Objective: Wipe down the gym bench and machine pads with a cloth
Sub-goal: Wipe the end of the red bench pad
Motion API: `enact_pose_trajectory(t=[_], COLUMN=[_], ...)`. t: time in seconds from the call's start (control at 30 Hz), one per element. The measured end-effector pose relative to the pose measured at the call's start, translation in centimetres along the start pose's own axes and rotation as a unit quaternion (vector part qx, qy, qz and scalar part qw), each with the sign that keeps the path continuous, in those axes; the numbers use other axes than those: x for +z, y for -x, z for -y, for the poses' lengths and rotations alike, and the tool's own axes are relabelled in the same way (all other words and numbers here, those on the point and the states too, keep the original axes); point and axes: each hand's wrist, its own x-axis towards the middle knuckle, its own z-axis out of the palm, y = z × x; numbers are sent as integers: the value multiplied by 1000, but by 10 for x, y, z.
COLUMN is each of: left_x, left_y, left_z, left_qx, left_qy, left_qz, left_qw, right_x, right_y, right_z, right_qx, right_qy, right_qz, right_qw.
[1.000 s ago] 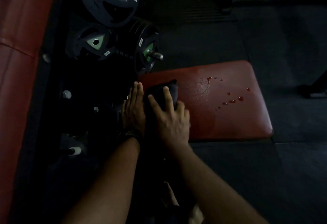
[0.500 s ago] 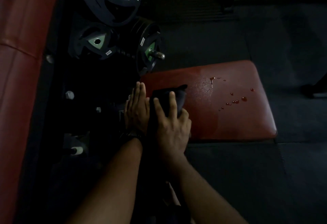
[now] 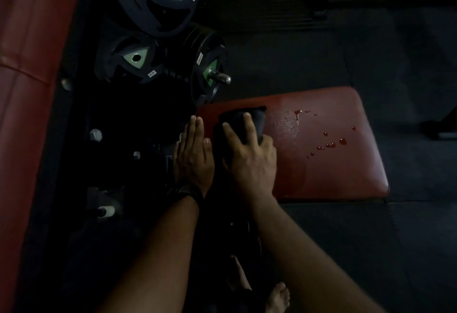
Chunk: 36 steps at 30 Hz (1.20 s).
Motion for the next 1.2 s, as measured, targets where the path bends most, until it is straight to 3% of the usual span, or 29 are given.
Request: enact_pose_trajectory(t=[0.07,0.13,0.3,0.4,0.53,0.67,0.77,0.87,0.97,1.03,1.2], left_x=[-1,-2,-1,0,1,-3,-9,-16,-18,-15,-6], left_y=[0,0,1,0,0,0,1,-2,-8,-9,-14], left_z=[-1,-2,1,1,5,0,-12,-20,-33,-41,-45], left_qx=[-9,-14,-15,-3,13,40,51,65,50,31,47], left_qy=[-11,-6,6,6,-17,-80,-108,-128,-142,-146,-201], left_qz=[13,20,20,16,4,22,22,43,58,66,99], left_qw=[1000,1000,1000,1000,1000,996,993,989,987,987,973], right_x=[-3,-5,-2,5,1,-1,-11,-20,-18,-15,-22], right_y=[-34,-63,-50,-11,14,-25,-43,-19,22,36,5], right_z=[-4,-15,-42,-25,12,-8,-35,-48,-31,-14,-35], right_qx=[-98,-135,83,117,34,-102,-8,113,141,112,-57], right_qy=[32,68,88,73,24,62,73,52,55,34,54], right_qz=[41,73,-27,-39,-10,36,44,-5,-4,9,51], right_qw=[994,986,992,990,999,992,996,992,989,993,996])
